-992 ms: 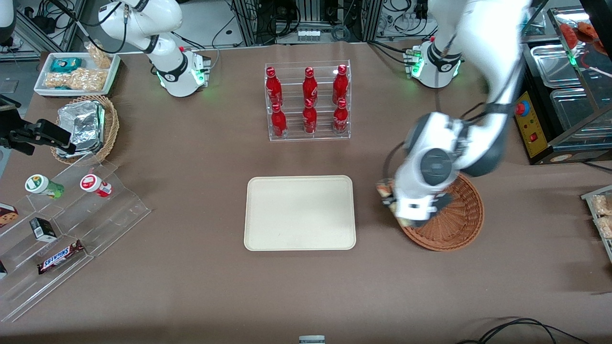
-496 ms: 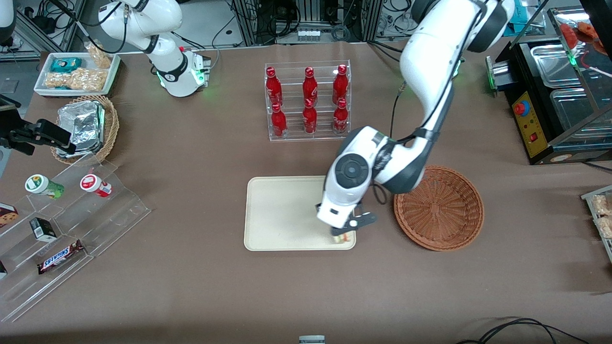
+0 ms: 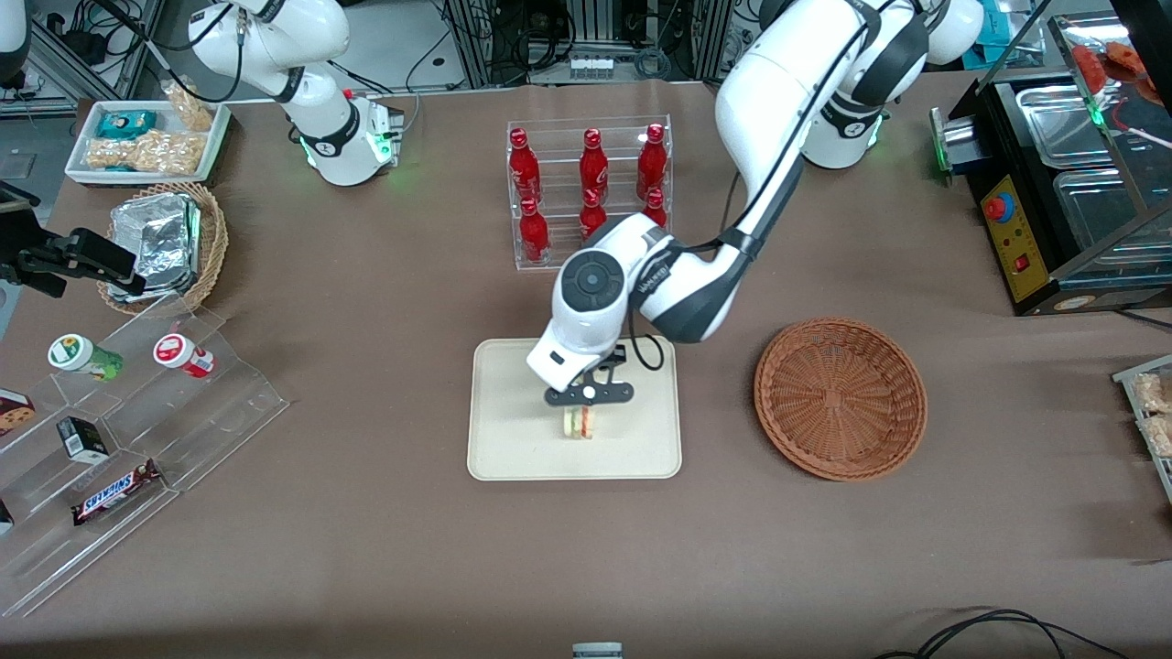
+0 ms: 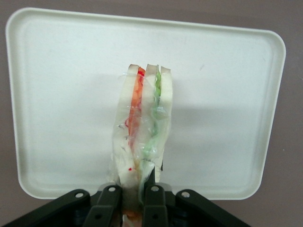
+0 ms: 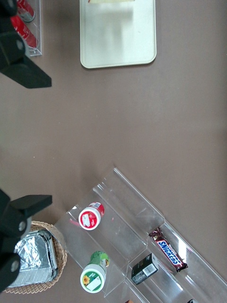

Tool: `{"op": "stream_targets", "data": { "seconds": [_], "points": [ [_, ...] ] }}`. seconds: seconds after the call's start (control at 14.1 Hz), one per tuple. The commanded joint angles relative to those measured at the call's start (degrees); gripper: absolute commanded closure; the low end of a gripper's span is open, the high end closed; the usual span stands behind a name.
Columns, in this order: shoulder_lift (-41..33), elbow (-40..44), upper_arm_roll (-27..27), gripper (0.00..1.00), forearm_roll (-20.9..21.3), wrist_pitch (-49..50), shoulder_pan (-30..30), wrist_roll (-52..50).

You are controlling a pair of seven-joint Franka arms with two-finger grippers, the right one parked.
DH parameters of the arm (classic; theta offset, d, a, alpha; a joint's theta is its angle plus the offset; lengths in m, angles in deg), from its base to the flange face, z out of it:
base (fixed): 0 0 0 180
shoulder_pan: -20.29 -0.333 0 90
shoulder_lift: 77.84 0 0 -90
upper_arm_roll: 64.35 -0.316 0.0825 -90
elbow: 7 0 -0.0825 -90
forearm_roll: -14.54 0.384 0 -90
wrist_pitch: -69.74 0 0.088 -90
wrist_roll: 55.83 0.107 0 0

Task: Place sandwich from basket to tray
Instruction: 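Lower the sandwich onto the tray and open the left gripper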

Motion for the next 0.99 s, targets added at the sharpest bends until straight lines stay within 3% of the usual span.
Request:
{"op": "stream_targets", "data": {
  "seconds": [0.0, 0.43, 0.5, 0.57, 0.64, 0.71, 0.92],
  "points": [
    [2.56, 2.34, -0.45, 0.85, 0.55, -2.78, 0.73, 0.2],
    [5.9, 3.57, -0.45, 0.81, 0.55, -5.68, 0.9, -2.09],
    [6.17, 3.57, -0.45, 0.72, 0.55, -5.95, 0.9, -2.09],
    [6.17, 3.57, -0.45, 0.45, 0.46, -6.04, 0.9, -2.26],
    [5.56, 3.48, -0.45, 0.08, 0.55, -5.78, 0.9, -3.48],
    [3.81, 3.22, -0.54, 0.0, 0.72, -4.73, 0.82, -4.54],
    [-2.25, 3.04, -0.62, 0.0, 0.72, 2.98, 0.11, -4.2]
  ]
}}
